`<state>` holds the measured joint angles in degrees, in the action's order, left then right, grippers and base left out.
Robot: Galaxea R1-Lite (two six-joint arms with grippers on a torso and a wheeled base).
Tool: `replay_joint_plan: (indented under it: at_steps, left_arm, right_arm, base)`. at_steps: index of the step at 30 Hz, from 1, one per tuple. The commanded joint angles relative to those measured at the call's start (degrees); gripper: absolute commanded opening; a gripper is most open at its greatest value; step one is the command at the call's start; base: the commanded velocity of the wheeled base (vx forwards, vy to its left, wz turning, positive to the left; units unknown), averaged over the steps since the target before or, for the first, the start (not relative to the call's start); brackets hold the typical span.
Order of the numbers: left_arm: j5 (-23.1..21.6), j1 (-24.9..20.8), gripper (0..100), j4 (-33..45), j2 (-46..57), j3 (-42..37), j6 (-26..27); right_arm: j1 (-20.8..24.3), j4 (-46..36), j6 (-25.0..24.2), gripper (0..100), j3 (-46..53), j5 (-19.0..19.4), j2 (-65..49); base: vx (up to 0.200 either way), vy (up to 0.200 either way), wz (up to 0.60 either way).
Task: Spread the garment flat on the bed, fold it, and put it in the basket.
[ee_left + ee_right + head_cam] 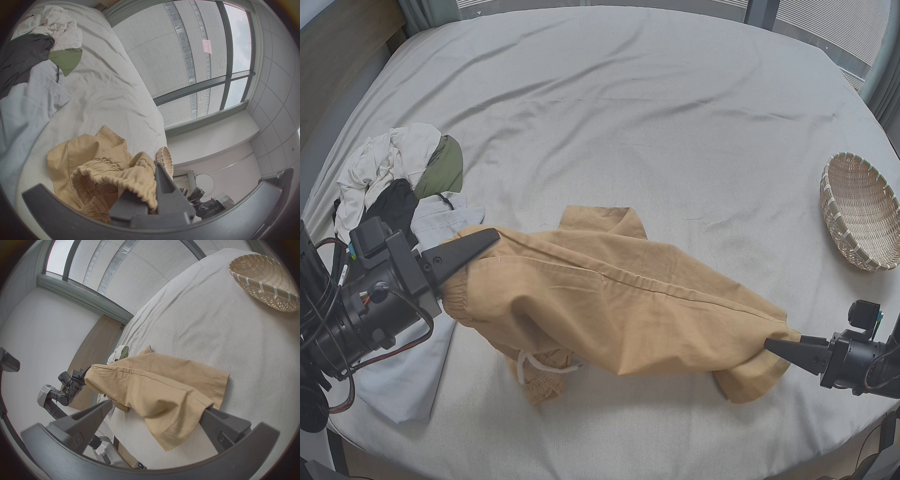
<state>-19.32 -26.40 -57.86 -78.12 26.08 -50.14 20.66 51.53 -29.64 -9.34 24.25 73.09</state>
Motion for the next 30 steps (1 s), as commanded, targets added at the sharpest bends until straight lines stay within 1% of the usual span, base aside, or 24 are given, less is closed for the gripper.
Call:
replay_joint_plan:
  at_steps: [1,3,4,7,8,9,10,11,12,15,18,21,22,24,30]
  left_arm:
    - [-0.1,-0.2,0,-0.4,0.1,-0.1,0.0]
    - [-0.1,-0.2,0,-0.4,0.1,-0.1,0.0]
    - [-0.3,-0.4,0,-2.3,0.1,-0.3,-0.1]
    - [-2.0,-0.5,0,-4.1,0.1,-1.4,-0.2]
    - [-2.6,-0.5,0,-4.7,0.1,-1.8,-0.3]
    - [-2.6,-0.5,0,-4.8,0.1,-1.9,-0.3]
    - [-2.9,-0.5,0,-5.8,0.1,-2.6,-0.3]
    - [-2.9,-0.5,0,-6.0,0.0,-2.7,-0.3]
    - [-2.9,-0.5,0,-6.7,0.0,-3.0,-0.3]
    - [-2.9,-0.5,0,-6.8,0.1,-3.2,-0.3]
    - [-2.9,-0.5,0,-6.8,0.2,-3.4,-0.3]
    - [-3.0,-0.4,0,-6.9,0.5,-4.2,-0.3]
    - [-3.0,-0.4,0,-6.9,0.8,-4.4,-0.3]
    - [-3.0,-0.4,0,-6.9,0.9,-4.7,-0.3]
    - [-3.0,-0.4,0,-7.8,0.9,-5.4,-0.4]
  right_arm:
    - [0.2,1.3,-1.1,100,-0.1,-0.2,3.8]
    - [0.2,1.4,-1.2,100,-0.1,-0.2,3.9]
    - [0.3,4.3,-3.3,100,-0.3,-0.3,6.4]
    - [0.8,8.4,-5.2,100,-0.5,-1.2,9.2]
    - [1.3,10.7,-6.0,100,-0.5,-2.5,10.1]
    - [1.4,11.0,-6.2,100,-0.5,-2.6,10.2]
    - [2.7,14.4,-8.1,100,-0.6,-4.8,11.5]
    - [3.1,15.0,-8.4,100,-0.6,-5.2,11.6]
    - [5.0,18.2,-10.7,100,-0.6,-7.7,12.8]
    - [7.5,21.9,-12.6,100,-1.0,-11.4,14.8]
    - [8.0,23.6,-13.0,100,-1.9,-12.6,16.5]
    - [8.0,25.8,-14.5,100,-2.7,-14.1,18.4]
    - [8.0,26.6,-15.0,0,-2.9,-14.7,18.8]
    - [8.0,28.5,-16.0,0,-3.0,-15.4,19.7]
    - [8.0,32.1,-16.0,0,-2.7,-15.5,20.2]
  base:
    - [0.0,0.0,0.0]
    - [0.0,0.0,0.0]
    - [0.0,0.0,0.0]
    - [0.0,0.0,0.0]
    - [0.0,0.0,0.0]
    - [0.0,0.0,0.0]
    - [0.0,0.0,0.0]
    - [0.0,0.0,0.0]
    - [0.0,0.0,0.0]
    - [0.0,0.0,0.0]
    - [0.0,0.0,0.0]
    - [0.0,0.0,0.0]
    - [0.0,0.0,0.0]
    - [0.0,0.0,0.0]
    - [0.0,0.0,0.0]
